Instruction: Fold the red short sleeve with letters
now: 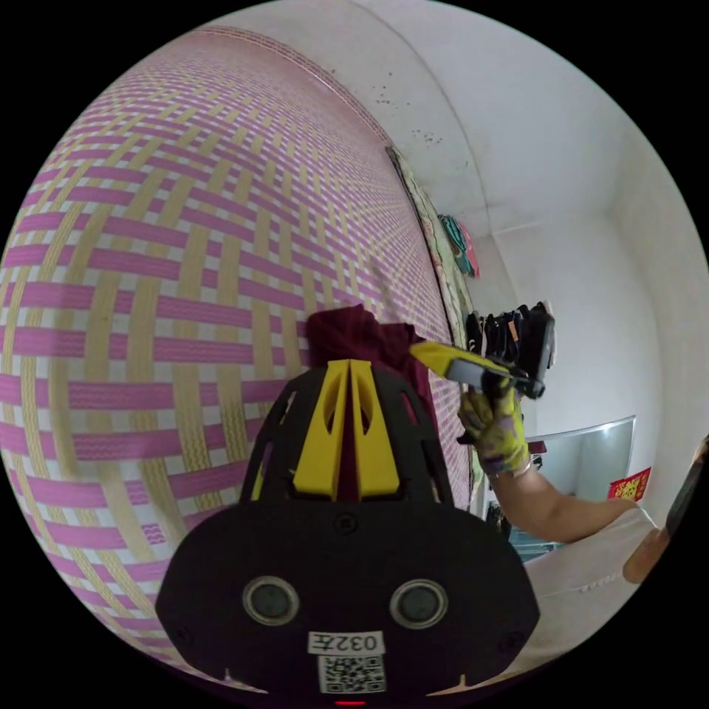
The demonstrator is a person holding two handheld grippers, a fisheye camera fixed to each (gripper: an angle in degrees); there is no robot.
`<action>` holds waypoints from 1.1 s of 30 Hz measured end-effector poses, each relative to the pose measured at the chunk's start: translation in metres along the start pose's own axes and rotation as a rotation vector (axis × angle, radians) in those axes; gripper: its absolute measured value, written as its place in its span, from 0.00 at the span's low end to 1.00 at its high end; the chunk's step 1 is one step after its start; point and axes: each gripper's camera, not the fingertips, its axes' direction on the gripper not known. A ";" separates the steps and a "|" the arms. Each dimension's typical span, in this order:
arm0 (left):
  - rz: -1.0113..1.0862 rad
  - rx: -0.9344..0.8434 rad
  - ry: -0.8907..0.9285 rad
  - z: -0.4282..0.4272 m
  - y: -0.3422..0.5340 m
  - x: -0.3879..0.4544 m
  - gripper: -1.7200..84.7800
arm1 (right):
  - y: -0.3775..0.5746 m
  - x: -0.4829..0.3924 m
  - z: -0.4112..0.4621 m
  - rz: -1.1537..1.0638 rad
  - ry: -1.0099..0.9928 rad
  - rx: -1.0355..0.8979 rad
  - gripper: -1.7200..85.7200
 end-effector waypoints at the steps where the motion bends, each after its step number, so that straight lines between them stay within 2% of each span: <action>1: 0.019 -0.003 -0.021 -0.001 0.003 0.008 0.01 | -0.017 -0.002 0.017 -0.015 0.012 -0.060 0.10; 4: 0.050 -0.018 -0.064 -0.002 0.012 0.021 0.01 | -0.042 -0.012 0.053 -0.059 0.000 -0.190 0.11; 6: 0.062 -0.037 -0.081 -0.001 0.016 0.024 0.01 | -0.046 -0.022 0.066 -0.108 0.068 -0.224 0.10; 8: 0.057 -0.057 -0.108 -0.001 0.020 0.026 0.01 | -0.047 -0.034 0.072 -0.167 0.134 -0.249 0.04; 10: 0.052 -0.059 -0.144 -0.003 0.024 0.028 0.01 | -0.045 -0.036 0.064 -0.178 0.131 -0.213 0.02; 13: 0.042 -0.038 -0.132 -0.009 0.032 0.030 0.01 | -0.040 -0.003 0.035 0.016 0.116 -0.064 0.01; 14: 0.040 -0.029 -0.127 -0.011 0.035 0.032 0.01 | -0.037 0.012 0.028 0.078 0.053 -0.045 0.01; 16: 0.036 -0.016 -0.121 -0.015 0.038 0.036 0.01 | -0.031 0.019 0.020 0.080 -0.025 -0.054 0.01; 18: 0.057 0.057 -0.102 -0.026 0.041 0.044 0.01 | -0.016 0.010 0.006 0.039 -0.011 -0.021 0.01; 22: 0.014 0.073 -0.097 -0.026 0.019 0.047 0.01 | 0.048 -0.014 -0.025 0.012 -0.062 0.063 0.01; 25: -0.009 0.060 -0.169 -0.023 -0.001 0.048 0.01 | 0.118 -0.022 -0.039 0.058 -0.121 0.104 0.01; 29: -0.008 0.003 -0.129 -0.025 -0.016 0.047 0.01 | 0.231 -0.034 -0.056 0.139 -0.161 0.122 0.01; 31: -0.049 0.043 -0.156 -0.038 -0.008 0.053 0.01 | 0.276 -0.039 -0.065 0.172 -0.160 0.123 0.01; 33: -0.019 0.079 -0.084 -0.051 0.010 0.065 0.01 | 0.317 -0.045 -0.076 0.208 -0.156 0.122 0.01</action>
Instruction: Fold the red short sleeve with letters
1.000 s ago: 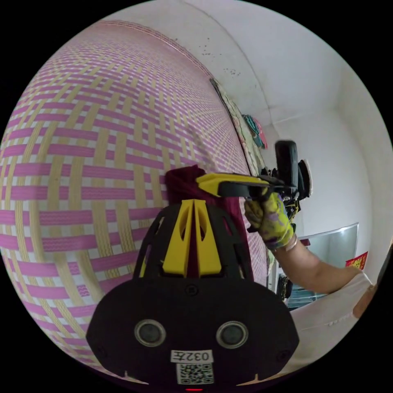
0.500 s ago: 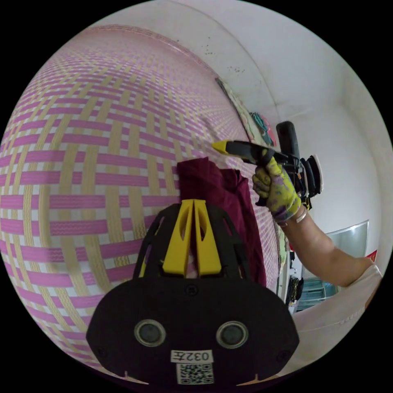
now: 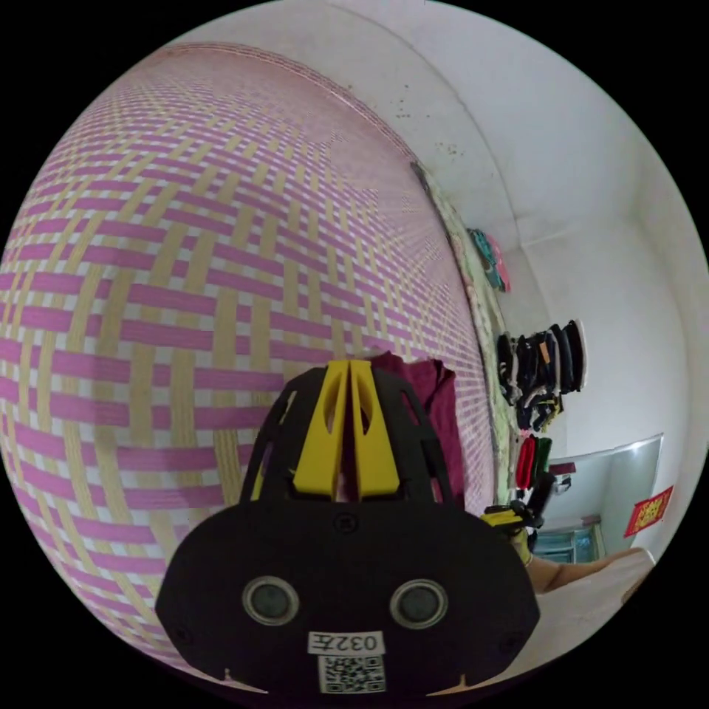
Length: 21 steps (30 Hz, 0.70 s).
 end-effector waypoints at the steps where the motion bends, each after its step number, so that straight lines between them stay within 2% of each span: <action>1: 0.019 0.001 0.040 -0.008 0.018 0.009 0.01 | 0.025 -0.001 -0.009 0.017 0.008 0.000 0.01; 6: 0.075 -0.121 0.100 -0.023 0.148 0.047 0.01 | 0.115 0.000 -0.028 0.118 0.055 -0.044 0.01; 11: 0.122 -0.370 0.186 -0.014 0.308 0.098 0.01 | 0.185 -0.019 -0.022 0.144 0.009 -0.091 0.01; 17: 0.171 -0.469 0.151 -0.012 0.395 0.131 0.01 | 0.242 -0.048 -0.008 0.143 0.058 -0.153 0.01; 21: 0.203 -0.482 0.150 -0.011 0.416 0.137 0.01 | 0.277 -0.066 0.008 0.138 0.111 -0.211 0.01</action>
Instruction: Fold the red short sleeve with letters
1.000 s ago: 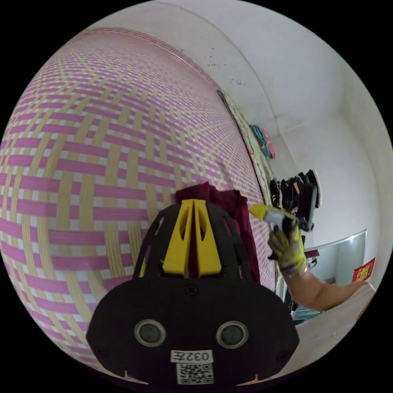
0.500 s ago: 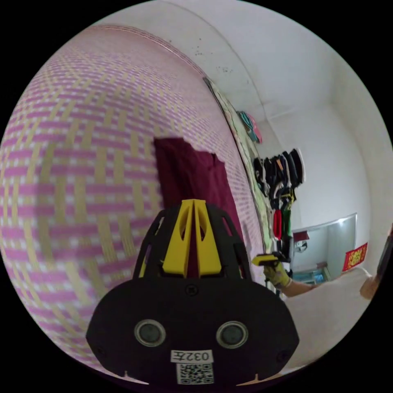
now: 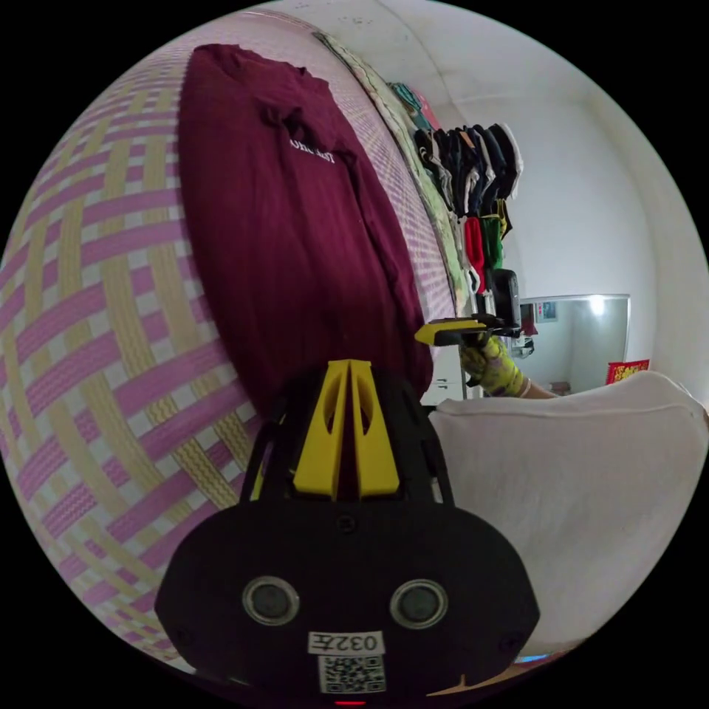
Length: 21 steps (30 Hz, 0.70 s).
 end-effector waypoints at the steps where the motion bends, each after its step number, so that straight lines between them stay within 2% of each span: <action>1: 0.011 0.008 0.003 0.000 0.003 0.002 0.01 | 0.011 -0.002 0.007 0.005 -0.001 -0.010 0.01; 9: 0.068 0.057 -0.013 0.008 0.020 0.056 0.01 | 0.085 -0.029 0.012 -0.061 0.072 0.013 0.01; 12: 0.086 0.042 0.051 0.036 0.017 0.090 0.03 | 0.112 -0.025 0.013 -0.091 0.078 0.008 0.01; 15: 0.048 0.000 0.045 0.077 0.013 0.116 0.05 | 0.133 -0.018 0.007 -0.112 0.007 0.042 0.01; 17: -0.046 0.016 -0.020 0.098 0.018 0.127 0.05 | 0.150 -0.019 -0.002 -0.150 -0.011 0.078 0.01; 21: -0.097 0.046 -0.095 0.113 0.033 0.144 0.05 | 0.184 -0.015 -0.014 -0.178 -0.030 0.137 0.01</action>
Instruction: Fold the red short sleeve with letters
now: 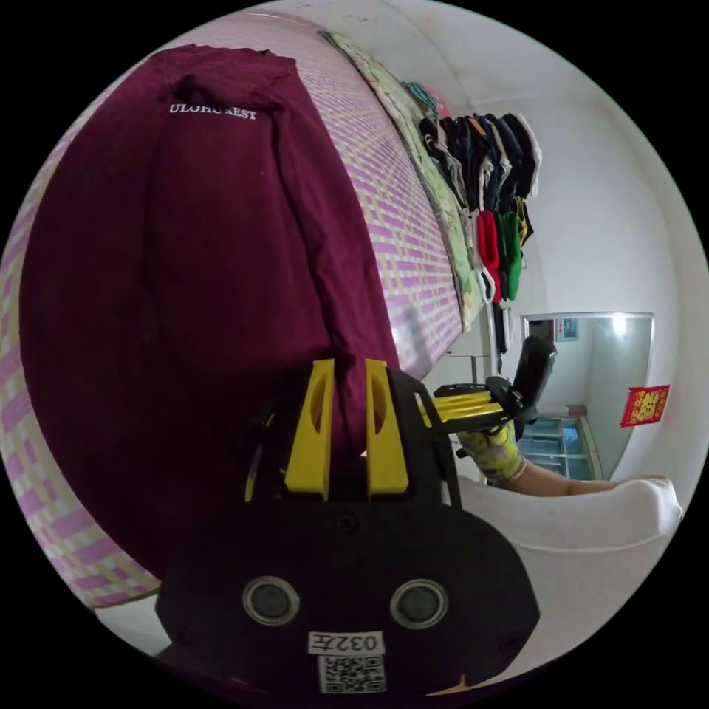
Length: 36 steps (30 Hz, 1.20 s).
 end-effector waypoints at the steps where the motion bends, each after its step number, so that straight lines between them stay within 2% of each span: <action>1: -0.012 0.010 -0.024 0.001 0.005 0.005 0.04 | 0.012 0.003 -0.004 0.008 -0.013 0.020 0.01; 8: -0.037 0.119 0.031 -0.010 0.051 0.033 0.01 | 0.066 0.016 -0.025 0.032 -0.037 0.089 0.01; 12: -0.096 0.092 -0.096 0.002 0.072 0.028 0.01 | 0.083 0.025 -0.032 0.054 -0.034 0.099 0.02; 16: -0.137 0.049 0.079 0.027 0.092 0.003 0.02 | 0.093 0.038 -0.036 0.088 -0.076 0.108 0.04; 22: -0.138 0.056 0.009 0.032 0.145 0.001 0.02 | 0.098 0.057 -0.026 0.148 -0.150 0.031 0.09; 27: -0.085 0.197 -0.060 -0.001 0.212 -0.005 0.02 | 0.092 0.063 -0.008 0.152 -0.141 -0.053 0.10; 30: -0.096 0.286 -0.035 -0.029 0.270 -0.034 0.03 | 0.093 0.078 -0.003 0.183 -0.223 -0.046 0.11; 33: -0.200 0.310 -0.085 -0.048 0.326 -0.080 0.03 | 0.098 0.098 -0.001 0.210 -0.318 -0.022 0.11; 36: -0.266 0.361 -0.035 -0.058 0.370 -0.123 0.06 | 0.099 0.113 0.001 0.209 -0.403 -0.021 0.11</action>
